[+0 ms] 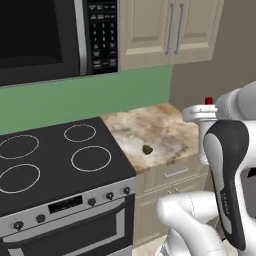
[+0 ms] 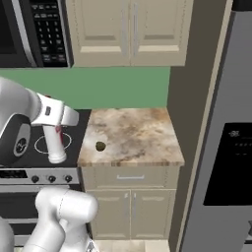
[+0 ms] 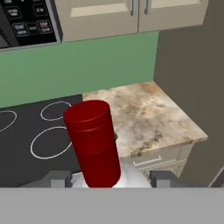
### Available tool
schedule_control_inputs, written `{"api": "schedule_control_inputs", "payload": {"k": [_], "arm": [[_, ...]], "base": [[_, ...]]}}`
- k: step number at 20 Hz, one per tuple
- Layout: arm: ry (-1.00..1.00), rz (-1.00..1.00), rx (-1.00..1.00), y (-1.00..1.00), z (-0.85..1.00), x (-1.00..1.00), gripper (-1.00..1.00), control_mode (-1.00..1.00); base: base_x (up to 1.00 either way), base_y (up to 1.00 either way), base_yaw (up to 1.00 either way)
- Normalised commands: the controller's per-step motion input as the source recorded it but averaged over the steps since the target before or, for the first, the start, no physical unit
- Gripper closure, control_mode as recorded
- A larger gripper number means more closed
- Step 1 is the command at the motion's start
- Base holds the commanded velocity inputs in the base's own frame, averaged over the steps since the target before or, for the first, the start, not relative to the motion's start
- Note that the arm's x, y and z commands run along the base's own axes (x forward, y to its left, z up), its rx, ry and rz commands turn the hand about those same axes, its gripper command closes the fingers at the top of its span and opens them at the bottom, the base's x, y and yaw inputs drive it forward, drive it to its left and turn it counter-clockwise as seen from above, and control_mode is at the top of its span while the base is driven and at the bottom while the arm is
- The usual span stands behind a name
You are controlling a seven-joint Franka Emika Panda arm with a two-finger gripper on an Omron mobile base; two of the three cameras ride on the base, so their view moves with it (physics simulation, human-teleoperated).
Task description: Place the beer and liquor on the top shelf of the fridge to keep them out of children's reach, and place the kiwi on lower shelves for easy access.
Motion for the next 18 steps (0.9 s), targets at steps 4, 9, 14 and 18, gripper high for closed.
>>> {"api": "schedule_control_inputs", "payload": {"k": [4,9,14,18], "arm": [[0.00,0.00,0.00,0.00,0.00,0.00,1.00,1.00],[0.00,0.00,0.00,0.00,0.00,0.00,1.00,1.00],[0.00,0.00,0.00,0.00,0.00,0.00,1.00,1.00],[0.00,0.00,0.00,0.00,0.00,0.00,1.00,1.00]], "base": [[-0.08,-0.44,-0.30],[0.00,-0.61,-0.27],[0.00,-0.70,-0.23],[0.00,-0.77,-0.20]]}}
